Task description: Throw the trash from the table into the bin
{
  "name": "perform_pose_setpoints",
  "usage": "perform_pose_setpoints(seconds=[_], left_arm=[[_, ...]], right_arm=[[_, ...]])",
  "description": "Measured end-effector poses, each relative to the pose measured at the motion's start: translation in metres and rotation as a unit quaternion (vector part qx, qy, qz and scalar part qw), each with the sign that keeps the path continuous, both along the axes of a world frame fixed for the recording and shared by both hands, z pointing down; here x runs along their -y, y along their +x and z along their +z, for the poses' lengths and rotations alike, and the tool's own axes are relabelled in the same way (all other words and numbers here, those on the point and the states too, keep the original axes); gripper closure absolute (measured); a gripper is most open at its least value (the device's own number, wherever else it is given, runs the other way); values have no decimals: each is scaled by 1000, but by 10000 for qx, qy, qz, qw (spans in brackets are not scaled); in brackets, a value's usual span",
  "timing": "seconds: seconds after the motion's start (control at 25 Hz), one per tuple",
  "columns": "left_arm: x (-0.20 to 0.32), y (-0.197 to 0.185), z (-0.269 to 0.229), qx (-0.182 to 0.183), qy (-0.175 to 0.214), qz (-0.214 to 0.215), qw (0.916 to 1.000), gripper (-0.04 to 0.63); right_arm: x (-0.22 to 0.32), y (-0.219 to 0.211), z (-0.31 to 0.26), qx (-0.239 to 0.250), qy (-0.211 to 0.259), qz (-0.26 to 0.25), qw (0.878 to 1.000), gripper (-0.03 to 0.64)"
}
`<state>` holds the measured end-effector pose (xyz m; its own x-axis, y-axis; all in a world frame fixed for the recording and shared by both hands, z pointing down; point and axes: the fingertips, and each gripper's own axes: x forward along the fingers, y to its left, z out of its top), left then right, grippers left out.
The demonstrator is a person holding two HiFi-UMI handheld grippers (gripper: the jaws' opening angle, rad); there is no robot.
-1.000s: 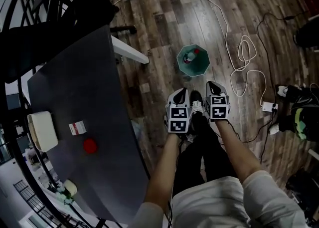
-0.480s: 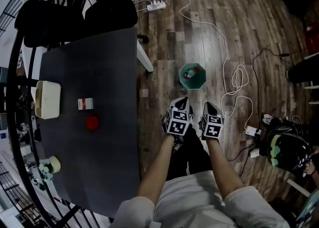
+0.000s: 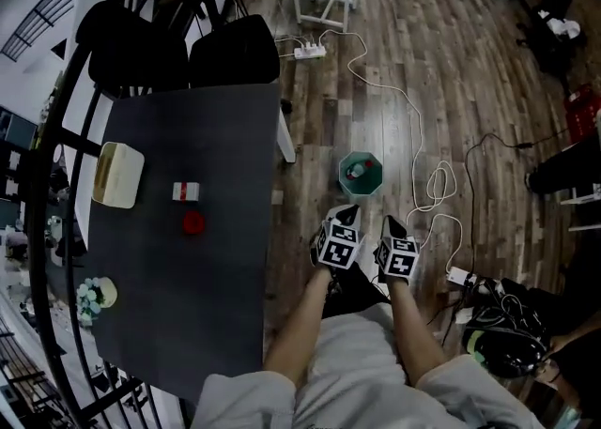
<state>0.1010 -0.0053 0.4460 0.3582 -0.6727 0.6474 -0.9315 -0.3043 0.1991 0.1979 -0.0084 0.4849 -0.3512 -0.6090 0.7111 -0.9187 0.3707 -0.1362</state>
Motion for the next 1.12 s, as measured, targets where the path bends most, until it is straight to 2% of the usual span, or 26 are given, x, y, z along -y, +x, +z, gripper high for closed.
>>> perform_pose_setpoints(seconds=[0.24,0.48,0.68,0.84,0.96,1.12], left_arm=[[-3,6,-13,-40,107,65,9999,568],[-5,-15,-17,-83,208,-344,9992,568],[-18,-60,-25,-10,275,-926,9953,569],[-43,-114,-25,62,266,-1594,9868,569],[-71,-156,-22,133,217,-2063,9782,569],[-106,-212,-24,329,160,-2596,9650,569]], right_arm=[[-8,9,-1,-182,-67,-184,9996,601],[1,-15,-19,20,261,-511,9984,601],[-1,-66,-32,322,411,-1048,9931,601],[-7,-120,-39,576,397,-1429,9873,598],[-19,-171,-46,747,419,-2035,9753,588],[-38,-240,-56,1203,304,-2771,9528,583]])
